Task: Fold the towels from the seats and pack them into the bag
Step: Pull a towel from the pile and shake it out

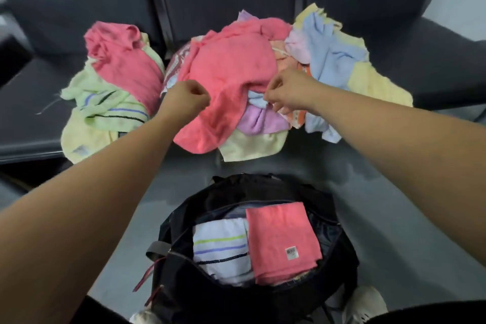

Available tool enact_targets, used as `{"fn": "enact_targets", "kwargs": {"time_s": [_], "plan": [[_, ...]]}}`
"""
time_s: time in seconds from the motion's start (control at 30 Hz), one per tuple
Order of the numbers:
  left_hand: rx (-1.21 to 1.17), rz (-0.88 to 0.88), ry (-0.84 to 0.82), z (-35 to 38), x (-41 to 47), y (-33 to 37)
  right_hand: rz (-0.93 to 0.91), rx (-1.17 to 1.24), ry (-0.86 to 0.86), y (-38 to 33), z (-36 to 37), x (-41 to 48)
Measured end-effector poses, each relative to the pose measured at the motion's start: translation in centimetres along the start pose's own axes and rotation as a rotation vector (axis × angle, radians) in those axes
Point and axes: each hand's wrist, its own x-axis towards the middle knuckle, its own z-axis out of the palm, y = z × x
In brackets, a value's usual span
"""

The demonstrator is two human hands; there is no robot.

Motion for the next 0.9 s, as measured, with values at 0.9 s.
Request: {"fn": "enact_targets", "kwargs": {"time_s": [0.9], "plan": [[-0.459,-0.081,0.142,-5.9,-1.0,1.0,-0.161,1.141,0.219,-10.1,-3.3,-1.5]]}}
